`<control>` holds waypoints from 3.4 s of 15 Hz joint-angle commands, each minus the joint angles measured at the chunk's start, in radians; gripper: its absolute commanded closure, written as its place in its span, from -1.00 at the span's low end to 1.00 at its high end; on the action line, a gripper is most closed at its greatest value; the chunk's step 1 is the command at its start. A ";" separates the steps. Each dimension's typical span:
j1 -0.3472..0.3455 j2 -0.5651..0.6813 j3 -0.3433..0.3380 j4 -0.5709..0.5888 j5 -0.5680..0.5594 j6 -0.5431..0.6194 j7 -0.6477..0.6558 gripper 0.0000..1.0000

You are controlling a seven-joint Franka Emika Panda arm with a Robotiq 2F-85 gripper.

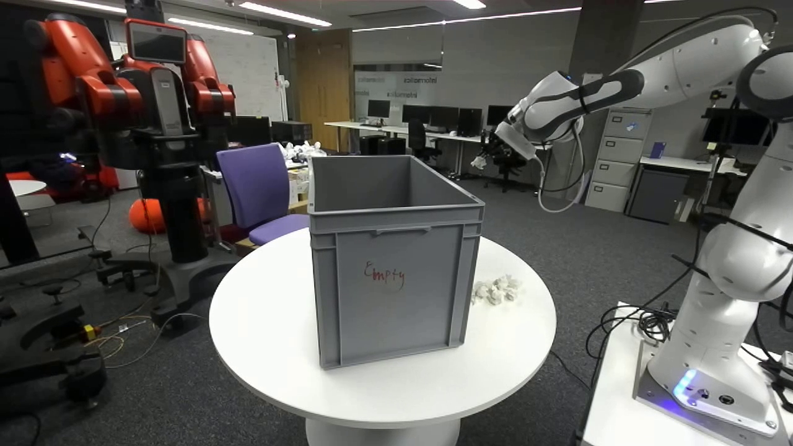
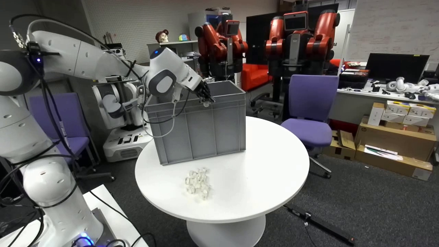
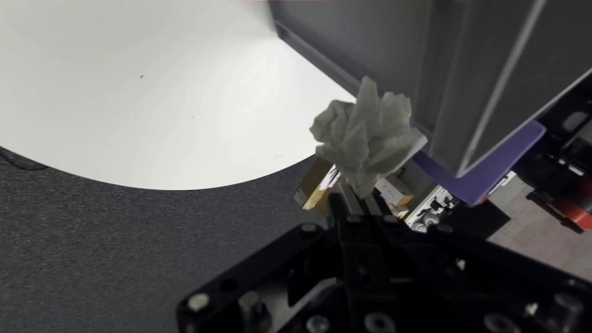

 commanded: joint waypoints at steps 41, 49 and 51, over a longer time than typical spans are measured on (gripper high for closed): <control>-0.191 0.182 0.110 -0.281 -0.495 -0.081 0.300 -1.00; -0.080 0.459 0.010 -0.150 -0.437 -0.109 0.340 -1.00; -0.049 0.524 -0.014 -0.118 -0.416 -0.089 0.334 -1.00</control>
